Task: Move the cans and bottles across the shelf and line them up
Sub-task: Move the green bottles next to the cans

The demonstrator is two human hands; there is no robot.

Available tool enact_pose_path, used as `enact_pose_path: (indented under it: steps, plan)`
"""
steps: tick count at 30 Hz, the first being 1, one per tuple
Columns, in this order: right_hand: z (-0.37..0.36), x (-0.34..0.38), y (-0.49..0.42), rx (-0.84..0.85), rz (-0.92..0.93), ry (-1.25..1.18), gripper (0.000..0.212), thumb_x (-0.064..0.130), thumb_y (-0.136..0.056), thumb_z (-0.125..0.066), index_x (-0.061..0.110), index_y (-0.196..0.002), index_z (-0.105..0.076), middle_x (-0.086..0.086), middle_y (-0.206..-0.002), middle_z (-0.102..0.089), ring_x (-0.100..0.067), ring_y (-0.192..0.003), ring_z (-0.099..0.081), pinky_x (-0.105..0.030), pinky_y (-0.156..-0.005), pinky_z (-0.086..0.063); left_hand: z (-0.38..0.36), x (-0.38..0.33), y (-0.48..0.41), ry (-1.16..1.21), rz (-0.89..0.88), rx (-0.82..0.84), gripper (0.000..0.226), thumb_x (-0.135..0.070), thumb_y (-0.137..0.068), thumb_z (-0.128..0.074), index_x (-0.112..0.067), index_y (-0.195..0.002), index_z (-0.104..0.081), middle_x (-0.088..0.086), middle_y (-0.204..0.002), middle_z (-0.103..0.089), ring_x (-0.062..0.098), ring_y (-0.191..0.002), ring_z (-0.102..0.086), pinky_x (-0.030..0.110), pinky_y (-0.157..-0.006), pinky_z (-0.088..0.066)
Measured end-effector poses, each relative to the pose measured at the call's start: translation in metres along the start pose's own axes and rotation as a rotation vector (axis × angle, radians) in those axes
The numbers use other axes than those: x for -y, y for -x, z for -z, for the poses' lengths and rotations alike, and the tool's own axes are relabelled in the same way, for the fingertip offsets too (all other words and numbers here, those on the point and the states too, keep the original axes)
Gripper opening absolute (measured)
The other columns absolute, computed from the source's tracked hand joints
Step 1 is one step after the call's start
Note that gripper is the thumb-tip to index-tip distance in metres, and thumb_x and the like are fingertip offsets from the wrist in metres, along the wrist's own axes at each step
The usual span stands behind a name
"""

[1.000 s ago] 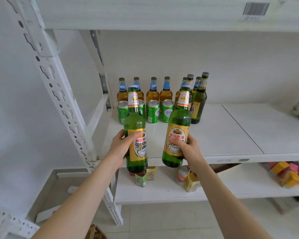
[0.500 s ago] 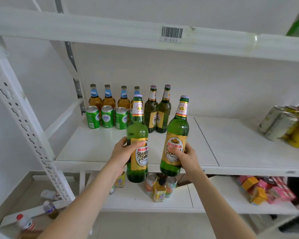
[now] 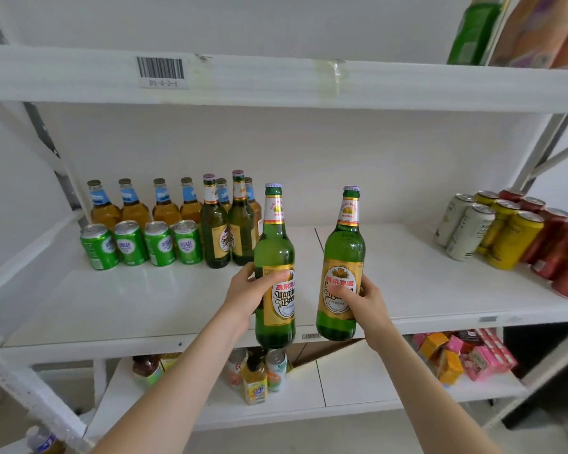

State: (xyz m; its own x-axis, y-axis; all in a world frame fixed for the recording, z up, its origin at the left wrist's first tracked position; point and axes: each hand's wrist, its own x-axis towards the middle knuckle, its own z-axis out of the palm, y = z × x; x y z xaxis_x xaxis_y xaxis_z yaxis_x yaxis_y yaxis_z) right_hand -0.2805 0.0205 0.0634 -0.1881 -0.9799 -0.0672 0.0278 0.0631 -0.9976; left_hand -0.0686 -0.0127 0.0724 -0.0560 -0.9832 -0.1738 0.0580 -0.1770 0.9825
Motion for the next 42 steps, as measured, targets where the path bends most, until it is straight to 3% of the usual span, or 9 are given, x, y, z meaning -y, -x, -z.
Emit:
enact_pose_path:
  steps: [9,17,21,26,32,42]
  plan:
    - [0.097,-0.002,-0.046,-0.087,0.006,-0.033,0.033,0.016,-0.082,-0.074,0.024,-0.109,-0.058,-0.001,-0.103,-0.069,-0.019,-0.093,-0.067,-0.03,-0.07,-0.055,-0.104,-0.006,-0.049,-0.074,-0.019,0.109,0.049,-0.038,-0.072,-0.081,-0.024,-0.114,-0.06,0.004,-0.112,-0.07,0.026,-0.102,-0.067,0.047,-0.092,-0.054]
    - [0.21,0.003,-0.062,-0.074,0.008,-0.04,0.035,0.016,-0.081,-0.075,0.022,-0.111,-0.06,0.001,-0.101,-0.071,-0.017,-0.091,-0.068,-0.027,-0.068,-0.054,-0.219,0.006,-0.047,-0.066,-0.009,0.094,0.058,-0.043,-0.062,-0.083,-0.025,-0.112,-0.06,0.003,-0.111,-0.07,0.025,-0.1,-0.068,0.046,-0.09,-0.055]
    - [0.272,0.01,-0.067,-0.044,0.015,-0.011,0.03,0.014,-0.08,-0.075,0.023,-0.105,-0.061,0.004,-0.096,-0.071,-0.014,-0.087,-0.068,-0.025,-0.068,-0.054,-0.283,0.01,-0.037,-0.023,0.005,0.063,0.072,-0.047,-0.053,-0.082,-0.023,-0.117,-0.06,0.004,-0.112,-0.07,0.027,-0.102,-0.067,0.046,-0.089,-0.055]
    - [0.326,0.01,-0.083,-0.009,0.005,-0.005,0.033,0.014,-0.081,-0.075,0.023,-0.108,-0.06,0.004,-0.099,-0.071,-0.013,-0.088,-0.068,-0.022,-0.065,-0.053,-0.341,0.013,-0.044,-0.023,0.017,0.039,0.055,-0.036,-0.071,-0.081,-0.021,-0.119,-0.059,0.004,-0.112,-0.069,0.026,-0.101,-0.066,0.042,-0.085,-0.055]
    - [0.352,0.006,-0.124,0.019,-0.009,-0.027,0.034,0.015,-0.079,-0.076,0.023,-0.107,-0.06,0.001,-0.101,-0.07,-0.015,-0.091,-0.068,-0.025,-0.068,-0.053,-0.372,0.013,-0.077,-0.028,0.003,0.006,0.051,-0.032,-0.073,-0.081,-0.02,-0.118,-0.06,0.005,-0.111,-0.07,0.026,-0.101,-0.066,0.043,-0.085,-0.056]
    - [0.335,-0.002,-0.22,0.057,-0.017,-0.012,0.042,0.018,-0.077,-0.079,0.027,-0.112,-0.057,0.008,-0.101,-0.068,-0.013,-0.095,-0.066,-0.022,-0.067,-0.051,-0.371,0.012,-0.165,-0.055,-0.004,-0.014,0.05,-0.029,-0.072,-0.083,-0.021,-0.116,-0.059,0.005,-0.113,-0.069,0.026,-0.103,-0.065,0.044,-0.087,-0.055]
